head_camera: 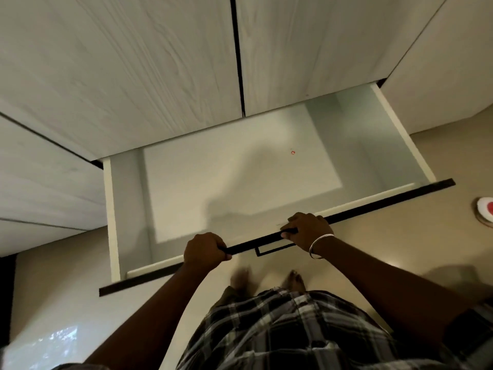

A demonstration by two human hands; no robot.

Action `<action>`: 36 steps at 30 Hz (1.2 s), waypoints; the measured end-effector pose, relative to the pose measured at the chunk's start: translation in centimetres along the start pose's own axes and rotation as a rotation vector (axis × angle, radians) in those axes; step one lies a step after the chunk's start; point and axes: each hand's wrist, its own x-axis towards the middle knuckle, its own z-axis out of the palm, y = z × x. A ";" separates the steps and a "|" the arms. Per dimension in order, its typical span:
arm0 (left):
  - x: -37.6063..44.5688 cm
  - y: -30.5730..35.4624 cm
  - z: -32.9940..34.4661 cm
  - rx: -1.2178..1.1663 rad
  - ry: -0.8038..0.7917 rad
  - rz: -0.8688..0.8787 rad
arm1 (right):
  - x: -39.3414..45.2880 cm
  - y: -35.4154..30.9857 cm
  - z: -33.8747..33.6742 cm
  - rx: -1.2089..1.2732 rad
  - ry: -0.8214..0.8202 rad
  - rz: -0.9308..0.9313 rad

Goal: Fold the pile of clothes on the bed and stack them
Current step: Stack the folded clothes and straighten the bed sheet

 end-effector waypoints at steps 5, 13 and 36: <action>1.5 -0.6 -0.5 0.064 -0.132 0.136 | -1.5 -0.7 1.1 0.013 0.051 0.053; 1.7 1.1 0.7 0.130 -0.183 0.375 | -3.8 -1.4 4.0 0.107 0.170 0.120; -24.0 22.4 32.5 0.652 -0.679 1.219 | -41.8 8.8 34.2 2.006 1.605 1.426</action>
